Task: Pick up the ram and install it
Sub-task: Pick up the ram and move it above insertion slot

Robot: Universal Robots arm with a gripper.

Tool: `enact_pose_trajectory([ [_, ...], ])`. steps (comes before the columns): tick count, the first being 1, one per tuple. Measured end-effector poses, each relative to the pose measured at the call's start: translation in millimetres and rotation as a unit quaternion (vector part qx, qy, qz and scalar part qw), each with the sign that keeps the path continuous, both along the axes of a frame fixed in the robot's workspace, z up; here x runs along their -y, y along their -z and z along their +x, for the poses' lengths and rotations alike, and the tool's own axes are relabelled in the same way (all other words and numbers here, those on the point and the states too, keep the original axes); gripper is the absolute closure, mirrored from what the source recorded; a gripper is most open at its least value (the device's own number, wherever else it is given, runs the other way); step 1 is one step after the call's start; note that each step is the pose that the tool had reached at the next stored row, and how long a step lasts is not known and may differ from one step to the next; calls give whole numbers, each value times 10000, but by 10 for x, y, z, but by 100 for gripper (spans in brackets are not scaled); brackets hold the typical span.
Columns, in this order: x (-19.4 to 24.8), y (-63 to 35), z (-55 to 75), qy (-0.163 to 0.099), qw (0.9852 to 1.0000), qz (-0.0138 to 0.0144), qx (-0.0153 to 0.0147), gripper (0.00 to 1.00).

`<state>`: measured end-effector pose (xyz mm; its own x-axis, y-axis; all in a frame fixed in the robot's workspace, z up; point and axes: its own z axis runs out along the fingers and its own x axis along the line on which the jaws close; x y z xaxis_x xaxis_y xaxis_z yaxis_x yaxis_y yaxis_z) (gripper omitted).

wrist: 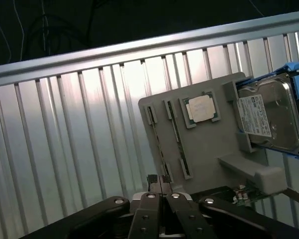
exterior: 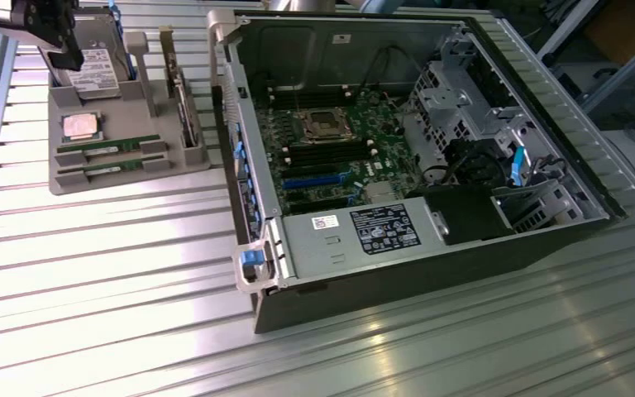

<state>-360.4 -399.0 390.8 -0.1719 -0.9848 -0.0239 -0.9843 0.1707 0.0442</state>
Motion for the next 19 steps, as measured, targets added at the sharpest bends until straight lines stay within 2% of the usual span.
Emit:
enact_pose_trajectory([
  [7, 0, 0, 0, -458, 9990, 0, 0, 89],
  [9, 0, 0, 0, -615, 9981, 0, 0, 89],
  [11, 0, 0, 0, -845, 9964, 0, 0, 89],
  [12, -1, 0, 1, -894, 9960, 0, 0, 89],
  [15, 0, 0, 2, -894, 9960, 0, 0, 89],
  [16, 0, 0, 1, -895, 9960, 0, 0, 76],
  [17, 0, 0, 2, -895, 9960, 0, 0, 70],
  [19, 0, 0, 1, -894, 9960, 0, 0, 70],
])
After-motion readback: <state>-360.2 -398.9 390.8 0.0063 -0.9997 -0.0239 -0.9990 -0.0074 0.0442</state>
